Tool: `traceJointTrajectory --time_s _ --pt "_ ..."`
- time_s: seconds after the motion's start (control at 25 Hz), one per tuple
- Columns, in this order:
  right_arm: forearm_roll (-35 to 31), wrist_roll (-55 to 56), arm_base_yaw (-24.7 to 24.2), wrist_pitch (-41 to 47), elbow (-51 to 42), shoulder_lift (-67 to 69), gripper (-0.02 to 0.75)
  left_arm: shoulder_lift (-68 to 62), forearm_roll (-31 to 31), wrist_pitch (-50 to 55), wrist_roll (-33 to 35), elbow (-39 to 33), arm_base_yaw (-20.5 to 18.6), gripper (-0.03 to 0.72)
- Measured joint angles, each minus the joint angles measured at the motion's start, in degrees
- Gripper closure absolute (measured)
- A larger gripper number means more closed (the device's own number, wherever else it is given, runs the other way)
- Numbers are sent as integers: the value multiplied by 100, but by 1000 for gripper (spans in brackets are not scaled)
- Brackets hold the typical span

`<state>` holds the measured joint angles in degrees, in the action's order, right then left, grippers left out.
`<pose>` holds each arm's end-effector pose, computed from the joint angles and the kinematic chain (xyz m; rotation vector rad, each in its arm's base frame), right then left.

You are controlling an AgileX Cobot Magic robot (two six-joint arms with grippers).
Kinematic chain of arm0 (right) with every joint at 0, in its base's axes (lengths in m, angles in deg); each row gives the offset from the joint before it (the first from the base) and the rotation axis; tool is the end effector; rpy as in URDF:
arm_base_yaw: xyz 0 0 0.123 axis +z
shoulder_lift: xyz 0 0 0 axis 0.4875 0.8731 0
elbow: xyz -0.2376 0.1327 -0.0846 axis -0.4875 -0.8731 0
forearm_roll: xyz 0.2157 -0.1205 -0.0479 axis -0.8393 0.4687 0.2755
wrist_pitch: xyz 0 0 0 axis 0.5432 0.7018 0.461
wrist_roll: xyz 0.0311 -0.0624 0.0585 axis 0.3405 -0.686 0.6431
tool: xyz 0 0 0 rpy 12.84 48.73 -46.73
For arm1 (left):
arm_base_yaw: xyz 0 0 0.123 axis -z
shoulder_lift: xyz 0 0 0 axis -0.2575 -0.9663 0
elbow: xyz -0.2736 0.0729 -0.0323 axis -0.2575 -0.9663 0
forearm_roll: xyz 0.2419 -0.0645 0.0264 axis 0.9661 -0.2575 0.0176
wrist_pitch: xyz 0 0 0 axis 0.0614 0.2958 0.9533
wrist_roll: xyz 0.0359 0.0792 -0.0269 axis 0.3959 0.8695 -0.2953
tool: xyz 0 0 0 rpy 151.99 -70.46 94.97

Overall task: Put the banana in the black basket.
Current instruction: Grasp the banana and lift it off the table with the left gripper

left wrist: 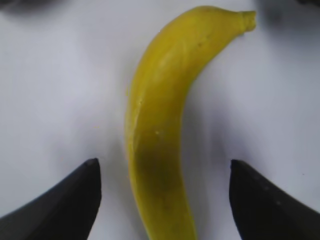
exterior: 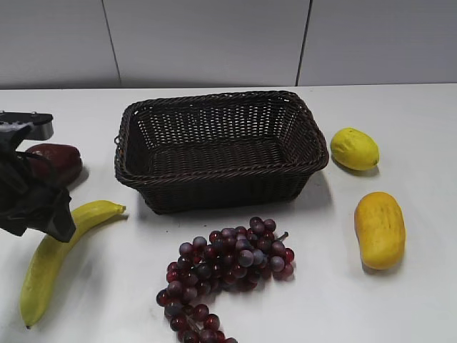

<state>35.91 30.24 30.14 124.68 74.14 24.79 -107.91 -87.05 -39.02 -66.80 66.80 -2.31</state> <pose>-0.0042 -0.0100 0.2760 0.0633 2.0322 -0.0940 0.2657 -0.0753 0.1689 0.5183 2.9427 -0.2663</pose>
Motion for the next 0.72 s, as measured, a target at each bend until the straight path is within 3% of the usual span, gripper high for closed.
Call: traceJointTrajectory --time_s 0.44,0.72 --pt "0 0 0 0 0 0 187 -748 85 -302 0 105 6 97" --pt "0 0 0 0 0 0 187 -952 110 -399 0 109 6 153"
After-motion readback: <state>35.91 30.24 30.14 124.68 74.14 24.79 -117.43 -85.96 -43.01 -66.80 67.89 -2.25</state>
